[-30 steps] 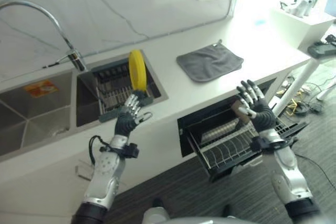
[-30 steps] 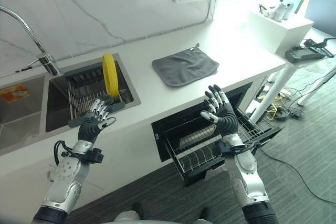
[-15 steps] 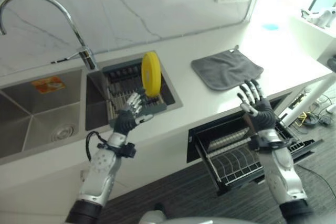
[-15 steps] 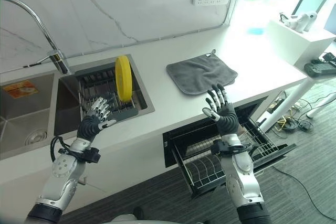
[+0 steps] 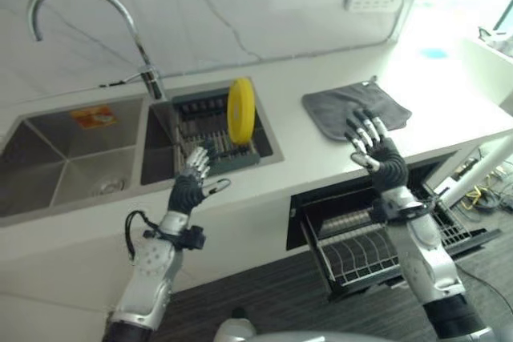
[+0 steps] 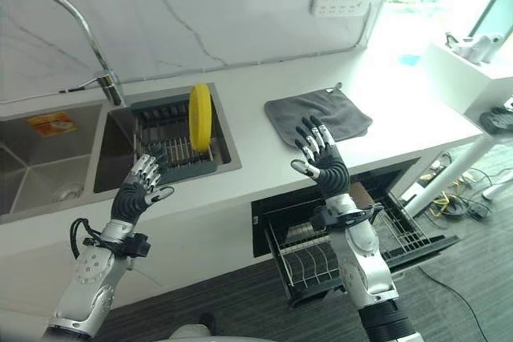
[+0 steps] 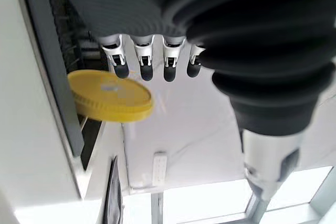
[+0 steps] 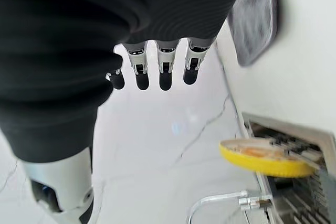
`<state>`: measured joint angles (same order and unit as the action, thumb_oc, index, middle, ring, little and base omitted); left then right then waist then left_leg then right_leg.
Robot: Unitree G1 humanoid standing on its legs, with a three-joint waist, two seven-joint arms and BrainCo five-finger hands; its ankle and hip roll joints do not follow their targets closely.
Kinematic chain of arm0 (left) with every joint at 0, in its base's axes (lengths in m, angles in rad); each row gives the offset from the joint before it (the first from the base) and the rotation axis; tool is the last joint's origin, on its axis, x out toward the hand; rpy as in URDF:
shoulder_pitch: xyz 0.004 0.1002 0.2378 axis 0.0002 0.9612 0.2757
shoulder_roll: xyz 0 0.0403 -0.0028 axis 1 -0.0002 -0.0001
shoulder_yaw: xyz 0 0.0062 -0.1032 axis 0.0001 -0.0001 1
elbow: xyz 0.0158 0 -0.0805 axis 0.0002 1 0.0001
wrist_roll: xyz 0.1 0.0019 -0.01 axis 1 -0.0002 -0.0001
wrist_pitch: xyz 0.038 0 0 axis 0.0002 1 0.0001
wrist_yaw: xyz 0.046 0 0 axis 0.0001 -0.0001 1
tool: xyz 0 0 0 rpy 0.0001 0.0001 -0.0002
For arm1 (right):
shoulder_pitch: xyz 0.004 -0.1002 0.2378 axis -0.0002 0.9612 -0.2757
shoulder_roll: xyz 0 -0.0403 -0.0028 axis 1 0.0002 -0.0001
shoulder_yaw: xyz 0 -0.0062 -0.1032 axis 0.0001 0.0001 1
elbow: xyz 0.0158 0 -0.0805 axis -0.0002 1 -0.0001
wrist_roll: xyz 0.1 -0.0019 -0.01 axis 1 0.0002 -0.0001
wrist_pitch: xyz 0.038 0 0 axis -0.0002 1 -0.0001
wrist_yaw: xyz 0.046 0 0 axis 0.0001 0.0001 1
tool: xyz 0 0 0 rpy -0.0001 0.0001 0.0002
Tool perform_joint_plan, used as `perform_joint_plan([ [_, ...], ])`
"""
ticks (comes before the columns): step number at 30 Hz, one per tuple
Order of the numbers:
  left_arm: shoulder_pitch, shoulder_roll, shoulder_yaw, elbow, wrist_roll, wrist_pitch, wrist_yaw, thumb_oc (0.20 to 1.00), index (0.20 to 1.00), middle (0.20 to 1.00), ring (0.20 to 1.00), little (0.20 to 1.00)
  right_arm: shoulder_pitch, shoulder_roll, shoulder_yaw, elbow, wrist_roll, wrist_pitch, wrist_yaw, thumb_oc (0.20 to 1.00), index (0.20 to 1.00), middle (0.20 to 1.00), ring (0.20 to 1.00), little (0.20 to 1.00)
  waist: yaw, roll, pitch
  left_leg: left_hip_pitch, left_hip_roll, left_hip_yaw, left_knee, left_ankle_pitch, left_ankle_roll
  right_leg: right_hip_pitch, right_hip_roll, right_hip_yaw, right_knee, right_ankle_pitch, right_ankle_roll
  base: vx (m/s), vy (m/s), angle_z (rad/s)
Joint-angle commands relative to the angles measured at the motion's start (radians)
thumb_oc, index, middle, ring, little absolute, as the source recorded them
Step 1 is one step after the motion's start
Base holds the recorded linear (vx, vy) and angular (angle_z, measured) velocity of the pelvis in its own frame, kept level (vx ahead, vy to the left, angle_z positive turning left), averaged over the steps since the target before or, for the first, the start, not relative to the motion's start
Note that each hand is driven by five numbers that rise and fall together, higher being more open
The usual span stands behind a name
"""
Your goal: Place the dishes in the dishwasher.
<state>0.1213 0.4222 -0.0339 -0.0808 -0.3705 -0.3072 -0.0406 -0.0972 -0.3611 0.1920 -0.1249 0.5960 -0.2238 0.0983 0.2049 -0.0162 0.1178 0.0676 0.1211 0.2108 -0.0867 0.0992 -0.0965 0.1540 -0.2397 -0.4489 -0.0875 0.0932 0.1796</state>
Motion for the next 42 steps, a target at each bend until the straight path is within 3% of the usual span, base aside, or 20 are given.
perform_joint_plan([
  [1, -0.037, 0.04, 0.021, -0.079, 0.02, -0.078, 0.008, 1.0, 1.0, 1.0, 1.0, 1.0, -0.132, -0.018, -0.007, -0.038, -0.035, -0.026, -0.048, 1.0, 1.0, 1.0, 1.0, 1.0, 0.057, 0.008, -0.029, -0.005, -0.043, -0.016, -0.001, -0.041, 0.044, 0.04, 0.028, -0.001, 0.047, -0.071, -0.031, 0.07, 0.007, 0.33],
  [11, -0.044, 0.095, 0.034, -0.112, -0.018, -0.062, -0.069, 1.0, 1.0, 1.0, 1.0, 1.0, -0.389, -0.04, -0.016, 0.127, -0.007, -0.004, -0.15, 1.0, 1.0, 1.0, 1.0, 1.0, 0.141, 0.011, -0.036, -0.005, -0.057, -0.087, -0.001, -0.041, 0.045, 0.059, 0.02, -0.044, 0.046, -0.069, -0.032, 0.1, 0.035, 0.27],
  [18, -0.06, 0.143, -0.008, -0.091, -0.058, -0.055, -0.111, 1.0, 1.0, 1.0, 1.0, 1.0, -0.559, -0.107, -0.037, 0.323, 0.025, -0.052, -0.215, 1.0, 1.0, 1.0, 1.0, 1.0, 0.178, 0.014, -0.036, 0.005, -0.075, -0.116, 0.001, -0.051, 0.057, 0.07, 0.005, -0.059, 0.063, -0.074, -0.026, 0.11, 0.043, 0.17],
  [34, -0.067, 0.218, -0.06, -0.049, -0.103, -0.069, -0.159, 1.0, 1.0, 1.0, 1.0, 1.0, -0.649, -0.248, -0.093, 0.549, 0.095, -0.083, -0.222, 1.0, 1.0, 1.0, 1.0, 1.0, 0.198, 0.02, -0.026, 0.028, -0.106, -0.143, 0.009, -0.081, 0.082, 0.071, -0.026, -0.067, 0.11, -0.087, -0.007, 0.07, 0.008, 0.07],
  [42, -0.065, 0.251, -0.074, -0.05, -0.128, -0.076, -0.172, 1.0, 1.0, 1.0, 1.0, 1.0, -0.652, -0.264, -0.106, 0.651, 0.189, -0.08, -0.168, 1.0, 1.0, 1.0, 1.0, 1.0, 0.206, 0.026, -0.013, 0.025, -0.116, -0.154, 0.011, -0.084, 0.088, 0.063, -0.036, -0.074, 0.128, -0.091, 0.003, 0.04, 0.009, 0.06],
])
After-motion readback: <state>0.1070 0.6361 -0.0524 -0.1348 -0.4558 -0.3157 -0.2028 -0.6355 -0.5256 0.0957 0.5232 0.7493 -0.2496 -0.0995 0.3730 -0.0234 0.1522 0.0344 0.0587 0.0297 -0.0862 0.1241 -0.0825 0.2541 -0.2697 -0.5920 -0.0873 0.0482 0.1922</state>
